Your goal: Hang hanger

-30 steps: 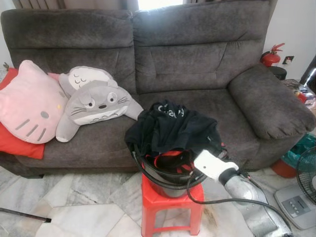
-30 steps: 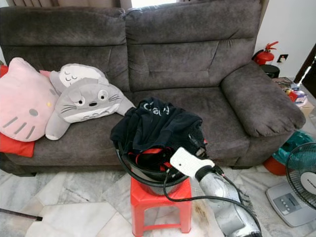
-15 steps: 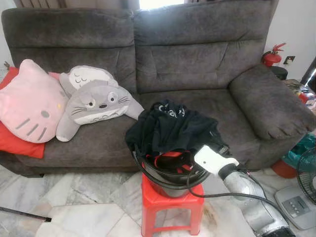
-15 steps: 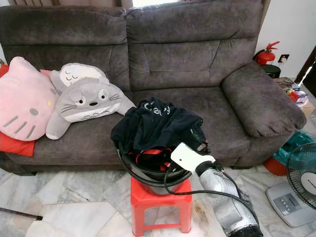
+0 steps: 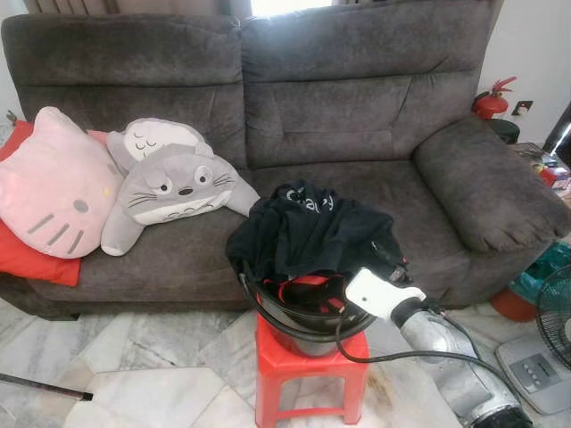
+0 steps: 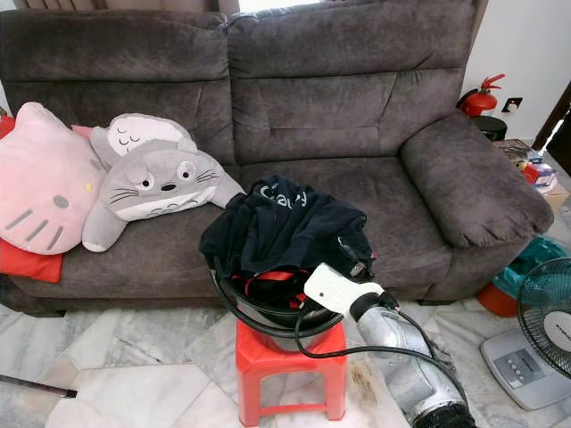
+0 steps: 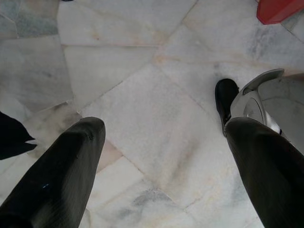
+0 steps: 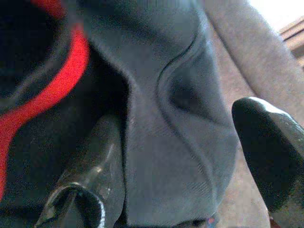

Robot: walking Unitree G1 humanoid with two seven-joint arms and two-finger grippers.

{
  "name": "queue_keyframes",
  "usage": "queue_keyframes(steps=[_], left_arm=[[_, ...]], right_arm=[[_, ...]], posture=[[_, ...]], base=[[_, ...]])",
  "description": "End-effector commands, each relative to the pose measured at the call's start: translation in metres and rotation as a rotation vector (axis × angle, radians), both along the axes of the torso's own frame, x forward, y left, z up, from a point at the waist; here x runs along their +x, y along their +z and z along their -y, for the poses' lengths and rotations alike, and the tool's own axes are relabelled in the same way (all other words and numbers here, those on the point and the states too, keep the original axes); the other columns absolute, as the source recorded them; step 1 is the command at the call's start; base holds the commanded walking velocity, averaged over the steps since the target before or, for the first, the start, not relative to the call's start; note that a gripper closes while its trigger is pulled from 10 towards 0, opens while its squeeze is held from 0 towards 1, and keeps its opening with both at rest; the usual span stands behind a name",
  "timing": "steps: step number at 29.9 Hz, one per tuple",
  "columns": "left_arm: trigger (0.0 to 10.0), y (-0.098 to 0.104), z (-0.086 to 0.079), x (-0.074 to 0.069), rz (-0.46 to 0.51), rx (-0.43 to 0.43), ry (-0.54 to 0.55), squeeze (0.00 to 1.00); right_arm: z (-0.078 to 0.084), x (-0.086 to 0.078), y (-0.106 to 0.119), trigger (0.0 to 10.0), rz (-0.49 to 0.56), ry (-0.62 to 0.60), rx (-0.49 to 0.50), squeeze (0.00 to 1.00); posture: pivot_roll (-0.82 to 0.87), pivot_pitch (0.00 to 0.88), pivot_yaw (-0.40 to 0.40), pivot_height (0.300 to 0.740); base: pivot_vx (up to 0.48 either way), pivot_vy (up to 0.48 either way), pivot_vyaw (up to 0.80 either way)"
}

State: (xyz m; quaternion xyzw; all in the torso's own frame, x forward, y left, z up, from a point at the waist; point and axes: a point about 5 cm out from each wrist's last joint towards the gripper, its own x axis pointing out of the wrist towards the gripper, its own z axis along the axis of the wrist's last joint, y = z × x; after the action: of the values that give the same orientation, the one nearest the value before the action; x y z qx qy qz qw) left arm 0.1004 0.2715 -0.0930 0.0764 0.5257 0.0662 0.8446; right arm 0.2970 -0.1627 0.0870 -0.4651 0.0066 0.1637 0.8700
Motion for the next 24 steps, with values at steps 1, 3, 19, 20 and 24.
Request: queue_keyframes(steps=[1, 3, 19, 20, 24], left_arm=[[10.0, -0.001, 0.0, -0.004, -0.015, 0.008, -0.012, 0.0], [10.0, -0.001, 0.001, -0.004, -0.015, 0.007, -0.013, 0.0], [10.0, -0.001, 0.0, -0.003, -0.014, 0.01, -0.012, 0.0], [10.0, -0.001, 0.0, -0.003, -0.014, 0.01, -0.012, 0.0], [10.0, -0.001, 0.0, -0.003, -0.014, 0.013, -0.011, 0.0]], right_arm=[[-0.003, 0.003, 0.002, 10.0, 0.009, 0.017, -0.018, 0.0], [-0.001, 0.007, 0.003, 10.0, 0.023, -0.002, -0.032, 0.0], [-0.001, 0.014, -0.003, 0.0, 0.006, -0.031, -0.049, 0.0], [-0.002, 0.014, -0.003, 0.0, 0.005, -0.025, -0.047, 0.0], [-0.004, 0.014, -0.004, 0.0, 0.005, -0.02, -0.036, 0.0]], posture=[[-0.08, 0.0, 0.041, 0.716], [-0.08, 0.0, 0.04, 0.716], [-0.07, 0.0, 0.041, 0.716], [-0.07, 0.0, 0.041, 0.716], [-0.07, 0.0, 0.043, 0.716]], base=[[0.0, 0.0, 0.0], [0.0, 0.0, 0.0], [0.0, 0.0, 0.0], [0.0, 0.0, 0.0], [0.0, 0.0, 0.0]])
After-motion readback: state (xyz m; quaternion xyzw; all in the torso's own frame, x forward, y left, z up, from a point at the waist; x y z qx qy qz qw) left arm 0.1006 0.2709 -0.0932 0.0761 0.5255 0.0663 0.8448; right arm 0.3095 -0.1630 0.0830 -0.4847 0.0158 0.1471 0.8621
